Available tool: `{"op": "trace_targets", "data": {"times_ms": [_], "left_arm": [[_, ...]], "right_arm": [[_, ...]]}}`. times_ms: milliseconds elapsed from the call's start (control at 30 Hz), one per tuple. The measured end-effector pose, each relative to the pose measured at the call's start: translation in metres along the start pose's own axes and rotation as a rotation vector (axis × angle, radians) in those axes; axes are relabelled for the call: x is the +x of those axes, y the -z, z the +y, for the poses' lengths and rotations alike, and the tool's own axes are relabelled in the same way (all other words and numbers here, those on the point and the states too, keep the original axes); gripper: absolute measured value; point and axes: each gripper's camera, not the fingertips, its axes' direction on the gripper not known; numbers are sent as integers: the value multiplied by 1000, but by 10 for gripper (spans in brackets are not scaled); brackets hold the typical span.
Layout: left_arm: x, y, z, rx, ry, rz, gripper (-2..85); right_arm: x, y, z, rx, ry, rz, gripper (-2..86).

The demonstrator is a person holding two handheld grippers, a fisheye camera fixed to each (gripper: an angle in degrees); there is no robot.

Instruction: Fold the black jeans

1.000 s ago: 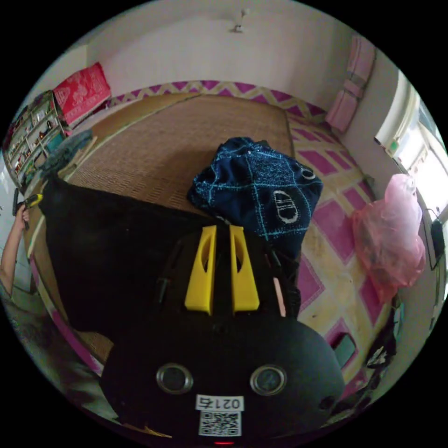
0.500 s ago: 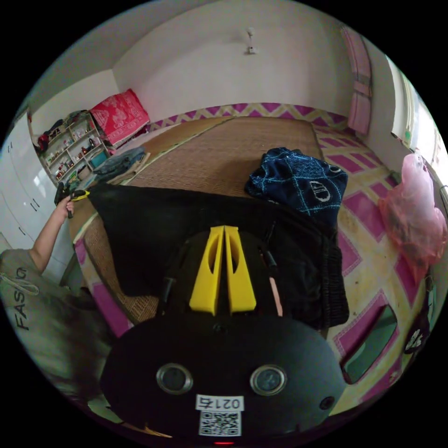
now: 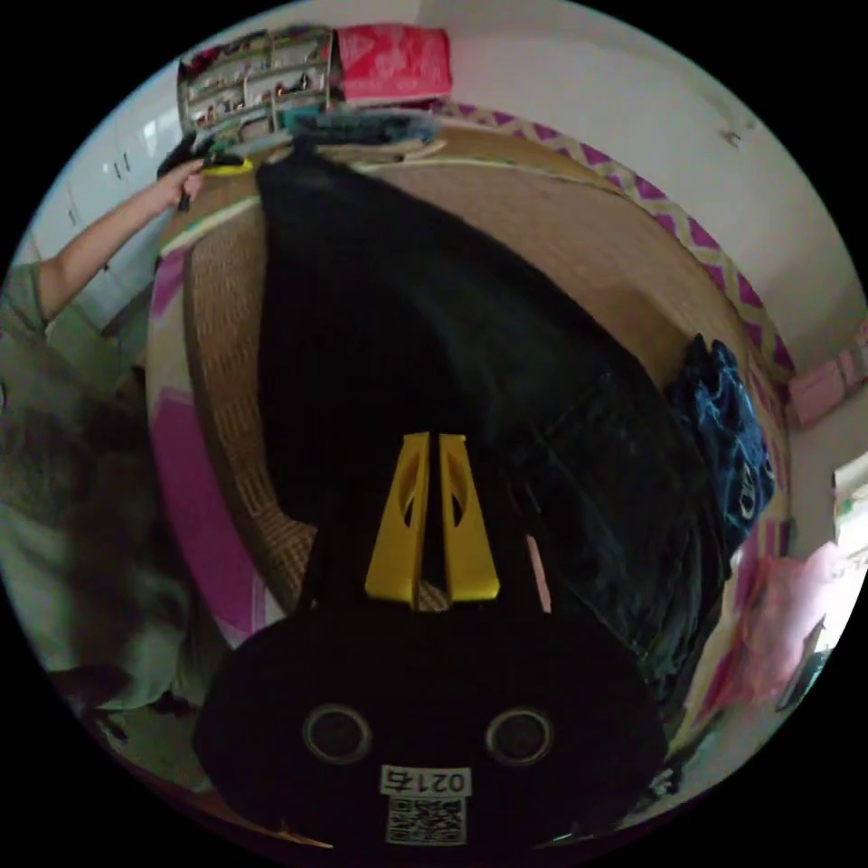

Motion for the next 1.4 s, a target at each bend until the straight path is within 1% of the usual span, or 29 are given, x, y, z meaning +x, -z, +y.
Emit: {"op": "trace_targets", "data": {"times_ms": [33,133,200,300,367,500,567,733,800,867,900,1000,1067,1167,1300,1400], "left_arm": [[-1,2,4,-14,-17,19,25],[0,0,16,-62,-36,85,68],[0,-4,24,-73,-5,115,88],[-6,-17,30,-94,102,184,117],[-12,-30,33,-110,194,207,107],[-17,-42,35,-117,306,191,39],[-21,-50,36,-117,362,210,3],[-26,-63,45,-80,446,339,-5],[-26,-64,51,-44,450,406,-3],[-21,-61,60,20,413,491,4],[-20,-60,63,27,410,498,7],[-15,-57,77,30,435,463,67],[-5,-56,84,27,407,500,110],[15,-50,95,14,391,459,136],[43,-51,107,-2,382,408,134],[63,-64,116,-15,413,402,96]], "right_arm": [[0,2,4,81,-40,24,1],[4,2,7,99,-99,-47,-5],[1,2,9,112,-131,-56,-6],[-20,3,9,109,-122,30,-6],[-43,1,7,95,-100,143,-6],[-64,-3,6,73,-156,227,-6],[-66,-4,6,66,-236,209,-6],[-60,-7,17,78,-347,122,-6],[-57,-8,23,92,-376,82,-6],[-53,-11,33,113,-404,32,-6],[-52,-12,35,115,-408,22,-6],[-52,-17,44,122,-423,-2,-6],[-56,-22,50,122,-419,5,-6],[-61,-28,58,122,-413,19,-6],[-64,-36,69,122,-413,20,-6],[-65,-43,80,125,-420,8,-6]]}}
